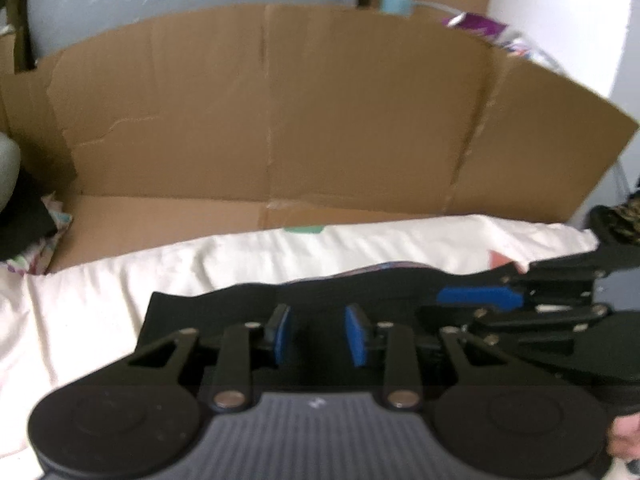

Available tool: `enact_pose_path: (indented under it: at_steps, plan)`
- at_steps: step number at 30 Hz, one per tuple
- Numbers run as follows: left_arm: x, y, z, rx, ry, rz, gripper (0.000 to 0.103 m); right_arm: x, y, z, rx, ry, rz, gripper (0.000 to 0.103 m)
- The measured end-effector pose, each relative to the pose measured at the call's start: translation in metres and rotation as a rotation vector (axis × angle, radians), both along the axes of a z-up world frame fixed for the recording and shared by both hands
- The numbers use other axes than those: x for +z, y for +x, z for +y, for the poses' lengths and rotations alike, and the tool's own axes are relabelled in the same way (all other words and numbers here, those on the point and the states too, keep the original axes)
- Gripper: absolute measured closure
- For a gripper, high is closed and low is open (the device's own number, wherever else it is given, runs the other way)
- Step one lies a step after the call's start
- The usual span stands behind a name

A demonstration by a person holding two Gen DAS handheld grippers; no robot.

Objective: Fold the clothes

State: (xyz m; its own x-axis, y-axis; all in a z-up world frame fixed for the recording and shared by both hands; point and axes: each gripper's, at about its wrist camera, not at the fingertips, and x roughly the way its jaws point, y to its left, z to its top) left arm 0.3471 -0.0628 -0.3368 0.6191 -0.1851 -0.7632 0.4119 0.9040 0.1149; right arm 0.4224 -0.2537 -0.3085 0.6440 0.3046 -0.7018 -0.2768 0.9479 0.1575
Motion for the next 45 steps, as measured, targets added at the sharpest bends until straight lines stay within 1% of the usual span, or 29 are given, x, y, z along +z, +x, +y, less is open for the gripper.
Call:
enact_pose_path:
  at_steps: [3, 4, 6, 8, 11, 13, 17, 19, 21, 23, 29, 32, 37, 39, 45]
  plan:
    - [0.010, -0.019, -0.001, -0.013, -0.008, -0.013, 0.058, 0.005, -0.021, -0.003, -0.005, 0.012, -0.016, 0.078]
    - [0.011, -0.023, 0.000, -0.017, -0.011, -0.009, 0.057, 0.006, -0.029, -0.003, -0.004, 0.015, -0.023, 0.076]
    - [0.009, -0.034, 0.001, -0.034, -0.005, 0.004, 0.054, 0.005, -0.044, -0.003, 0.011, 0.023, -0.020, 0.073]
    - [0.003, -0.044, 0.001, -0.046, 0.010, 0.012, 0.051, 0.001, -0.058, -0.002, 0.026, 0.021, -0.014, 0.072]
    - [-0.008, -0.052, 0.004, -0.043, 0.013, 0.036, 0.049, -0.009, -0.073, 0.002, 0.044, -0.021, -0.011, 0.070]
    - [-0.016, -0.053, 0.008, -0.022, 0.021, 0.039, 0.047, -0.017, -0.078, 0.001, 0.039, -0.027, -0.011, 0.067]
    - [-0.023, -0.055, 0.022, 0.013, 0.026, 0.052, 0.046, -0.020, -0.083, -0.001, 0.038, -0.040, -0.037, 0.067]
    - [-0.022, -0.058, 0.030, 0.008, 0.039, 0.053, 0.044, -0.019, -0.087, -0.002, 0.048, -0.060, -0.048, 0.067]
    - [-0.017, -0.062, 0.039, -0.003, 0.066, 0.048, 0.037, -0.018, -0.091, -0.006, 0.057, -0.081, -0.055, 0.067]
    - [-0.014, -0.066, 0.049, 0.006, 0.086, 0.053, 0.037, -0.016, -0.095, -0.013, 0.063, -0.088, -0.053, 0.067]
    - [-0.012, -0.080, 0.085, 0.082, 0.102, 0.092, 0.037, -0.014, -0.101, -0.029, 0.101, -0.081, -0.035, 0.067]
    - [-0.011, -0.085, 0.094, 0.108, 0.099, 0.099, 0.038, -0.015, -0.106, -0.038, 0.063, -0.070, -0.019, 0.066]
    - [-0.005, -0.089, 0.097, 0.114, 0.115, 0.100, 0.043, -0.018, -0.121, -0.051, 0.031, -0.067, -0.004, 0.066]
    - [0.003, -0.089, 0.097, 0.125, 0.100, 0.107, 0.044, -0.017, -0.127, -0.056, 0.019, -0.070, -0.002, 0.066]
    - [0.022, -0.094, 0.082, 0.092, 0.064, 0.069, 0.044, -0.005, -0.141, -0.062, -0.022, -0.070, -0.021, 0.066]
